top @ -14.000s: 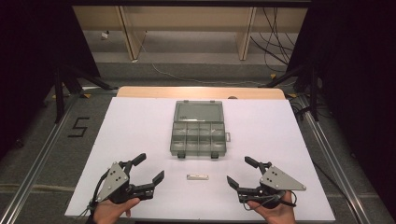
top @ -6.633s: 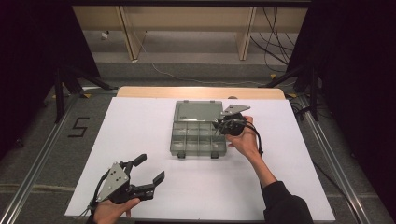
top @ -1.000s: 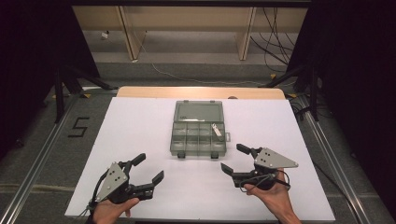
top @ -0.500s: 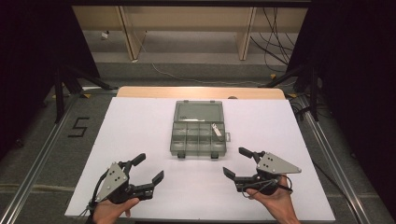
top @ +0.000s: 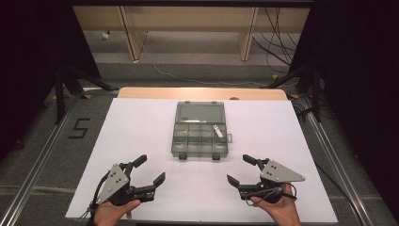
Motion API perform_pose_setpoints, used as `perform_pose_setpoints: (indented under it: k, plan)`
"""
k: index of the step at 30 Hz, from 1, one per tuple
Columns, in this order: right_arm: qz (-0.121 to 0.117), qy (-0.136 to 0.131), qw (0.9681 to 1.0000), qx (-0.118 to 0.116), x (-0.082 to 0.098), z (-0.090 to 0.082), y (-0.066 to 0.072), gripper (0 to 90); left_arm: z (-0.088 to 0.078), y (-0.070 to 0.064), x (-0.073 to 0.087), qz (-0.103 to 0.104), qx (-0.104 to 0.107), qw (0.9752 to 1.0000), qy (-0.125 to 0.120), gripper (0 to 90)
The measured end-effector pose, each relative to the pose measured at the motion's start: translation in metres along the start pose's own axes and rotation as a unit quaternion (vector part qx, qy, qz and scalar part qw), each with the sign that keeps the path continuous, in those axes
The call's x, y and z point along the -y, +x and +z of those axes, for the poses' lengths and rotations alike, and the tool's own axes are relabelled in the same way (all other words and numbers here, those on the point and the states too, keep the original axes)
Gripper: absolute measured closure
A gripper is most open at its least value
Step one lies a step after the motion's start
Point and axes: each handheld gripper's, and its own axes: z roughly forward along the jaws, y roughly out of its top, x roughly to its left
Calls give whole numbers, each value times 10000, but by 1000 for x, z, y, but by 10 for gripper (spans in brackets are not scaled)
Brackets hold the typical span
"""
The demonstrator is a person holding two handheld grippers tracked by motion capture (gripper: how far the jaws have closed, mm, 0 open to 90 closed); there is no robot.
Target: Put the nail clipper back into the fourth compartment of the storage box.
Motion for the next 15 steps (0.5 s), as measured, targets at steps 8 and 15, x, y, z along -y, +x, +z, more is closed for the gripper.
perform_pose_setpoints:
  k: [8,15]
  plan:
    - [-150,17,9999,3,6,-1,4,168,0,0,0,-11,0,10000,2,162]
    - [-80,23,9999,-64,8,-4,8,168,0,0,0,-13,2,10000,1,162]
